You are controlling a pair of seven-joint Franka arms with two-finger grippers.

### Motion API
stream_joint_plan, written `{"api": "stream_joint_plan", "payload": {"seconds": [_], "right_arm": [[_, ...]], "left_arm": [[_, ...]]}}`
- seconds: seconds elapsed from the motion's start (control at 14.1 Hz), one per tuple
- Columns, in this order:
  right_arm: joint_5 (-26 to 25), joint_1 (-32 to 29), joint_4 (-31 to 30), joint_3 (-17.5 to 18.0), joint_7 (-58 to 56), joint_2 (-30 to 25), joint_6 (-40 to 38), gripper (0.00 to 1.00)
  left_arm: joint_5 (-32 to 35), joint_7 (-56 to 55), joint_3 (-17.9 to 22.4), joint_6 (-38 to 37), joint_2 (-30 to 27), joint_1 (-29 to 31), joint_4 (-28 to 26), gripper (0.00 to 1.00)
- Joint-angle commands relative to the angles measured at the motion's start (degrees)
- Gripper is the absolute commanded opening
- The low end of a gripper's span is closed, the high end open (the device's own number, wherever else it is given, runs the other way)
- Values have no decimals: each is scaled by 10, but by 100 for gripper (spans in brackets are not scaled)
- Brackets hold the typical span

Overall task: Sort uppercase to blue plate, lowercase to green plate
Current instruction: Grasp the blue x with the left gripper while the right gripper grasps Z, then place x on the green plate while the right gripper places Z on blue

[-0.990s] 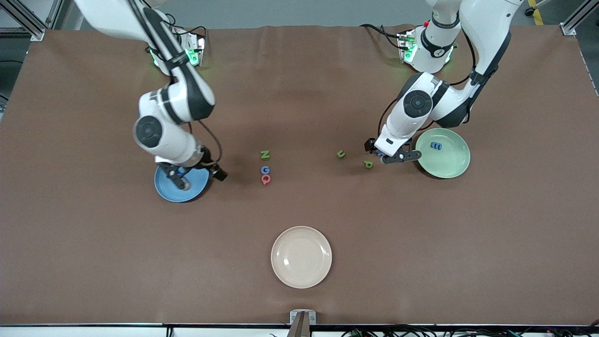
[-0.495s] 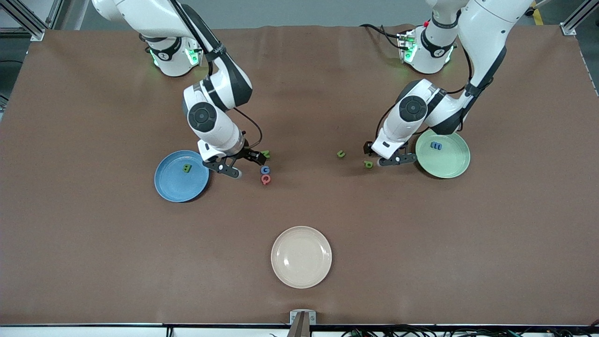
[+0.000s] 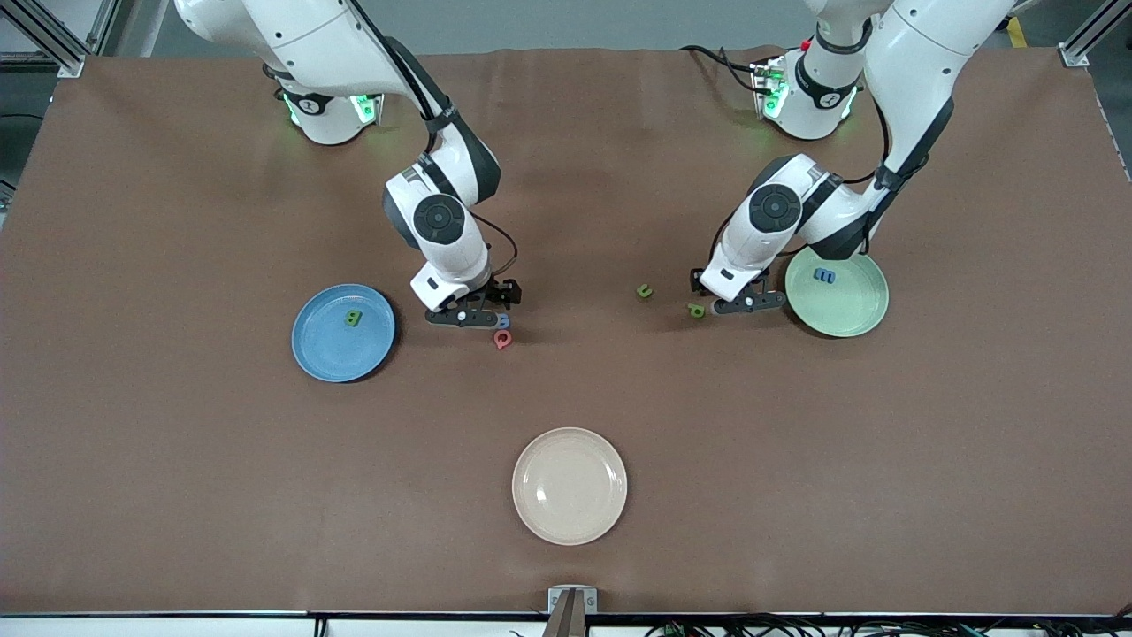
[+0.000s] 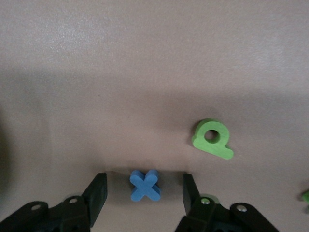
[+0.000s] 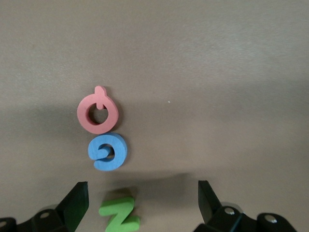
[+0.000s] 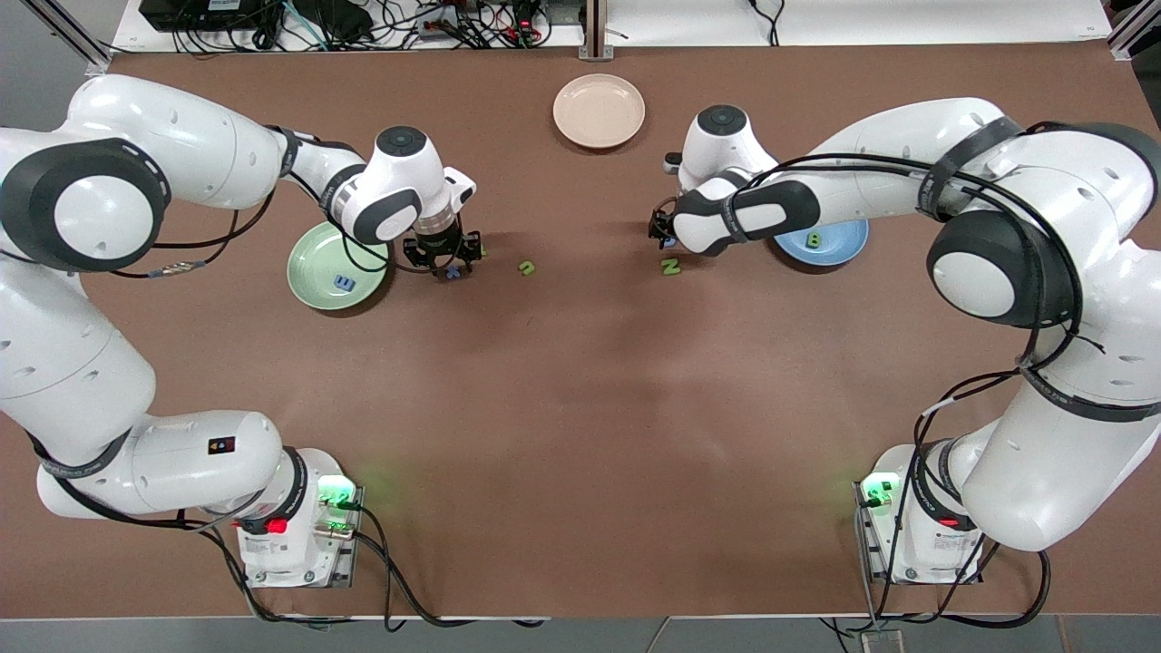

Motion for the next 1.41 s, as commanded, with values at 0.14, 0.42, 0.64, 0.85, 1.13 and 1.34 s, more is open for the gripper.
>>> {"api": "stream_joint_plan", "payload": {"seconds": [0.14,0.42,0.64,0.85,1.13,1.34], "right_arm": [[-5,11,-22,-3,0,-8,11,100],[-3,18,-36,13,32,-11,11,100],[-1,32,-45,13,54,-14,19,100],[-1,40,-45,13,57,-14,21,98],[-2,38,-44,12,54,-12,47,97],[-9,35,-43,10,47,-11,63,94]], "left_arm": [[23,-23,-1,6,4,5,0,49],[23,-36,-1,6,4,4,0,28],[23,-48,-1,6,3,3,1,18],[24,-44,-2,0,-13,14,1,15],[25,20,-7,-58,-67,49,-1,14],[23,113,-47,-77,-97,125,-18,14]]}}
